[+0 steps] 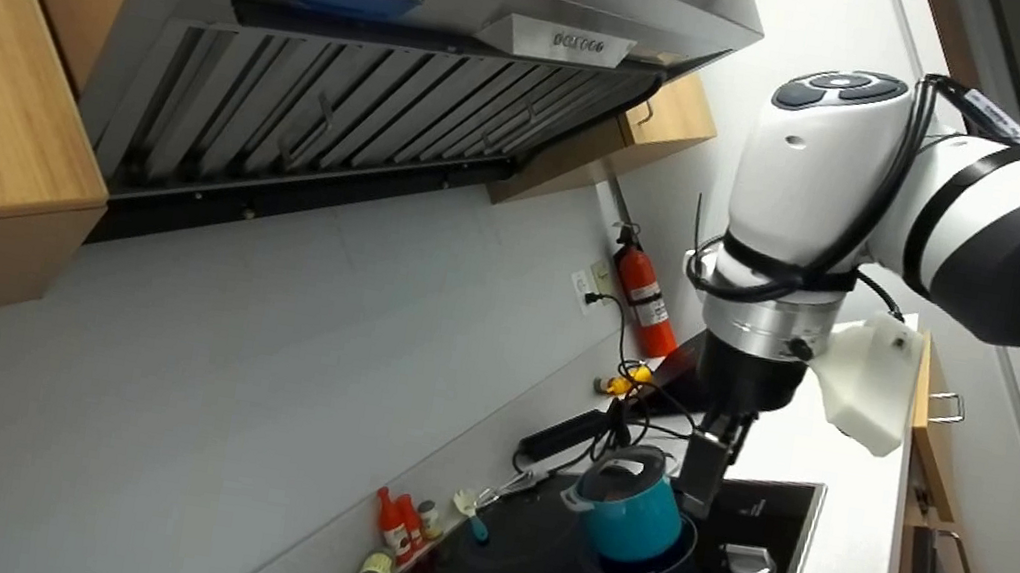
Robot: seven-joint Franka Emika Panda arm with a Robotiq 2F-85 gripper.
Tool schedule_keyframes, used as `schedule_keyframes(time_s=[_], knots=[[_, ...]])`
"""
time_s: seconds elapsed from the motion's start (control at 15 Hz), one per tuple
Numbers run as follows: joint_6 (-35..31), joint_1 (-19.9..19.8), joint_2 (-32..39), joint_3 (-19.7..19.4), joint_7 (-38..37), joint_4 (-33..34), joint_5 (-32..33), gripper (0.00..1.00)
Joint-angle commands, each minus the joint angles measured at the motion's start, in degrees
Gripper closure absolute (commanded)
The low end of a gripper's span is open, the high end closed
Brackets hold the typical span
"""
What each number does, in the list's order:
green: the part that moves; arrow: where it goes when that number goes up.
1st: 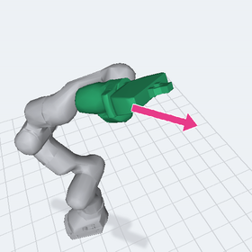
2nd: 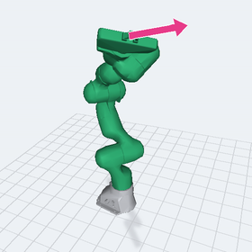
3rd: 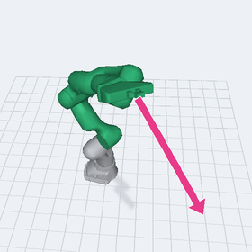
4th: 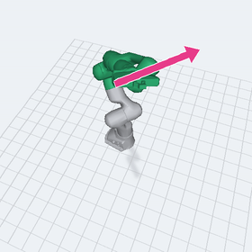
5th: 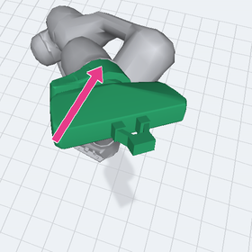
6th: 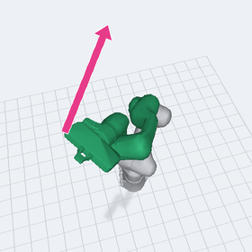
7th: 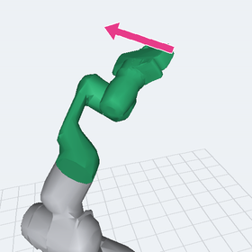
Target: Place the lid on the pot
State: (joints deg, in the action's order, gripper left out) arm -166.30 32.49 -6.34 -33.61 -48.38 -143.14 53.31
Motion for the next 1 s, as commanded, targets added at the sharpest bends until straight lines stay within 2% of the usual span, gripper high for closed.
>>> schedule_keyframes(time_s=[0.0, 0.4, 0.87, 0.93], knots=[[4.4, -0.14, -8.7, 2.09, -2.49, -6.36, 1.59, 0.0], [10.27, -1.68, -17.96, 5.69, -4.67, -12.28, 1.65, 0.0], [13.61, -5.13, -26.99, 9.47, -6.99, -16.27, 2.08, 0.0], [13.94, -3.47, -25.69, 8.46, -7.16, -13.97, 1.61, 0.0]])
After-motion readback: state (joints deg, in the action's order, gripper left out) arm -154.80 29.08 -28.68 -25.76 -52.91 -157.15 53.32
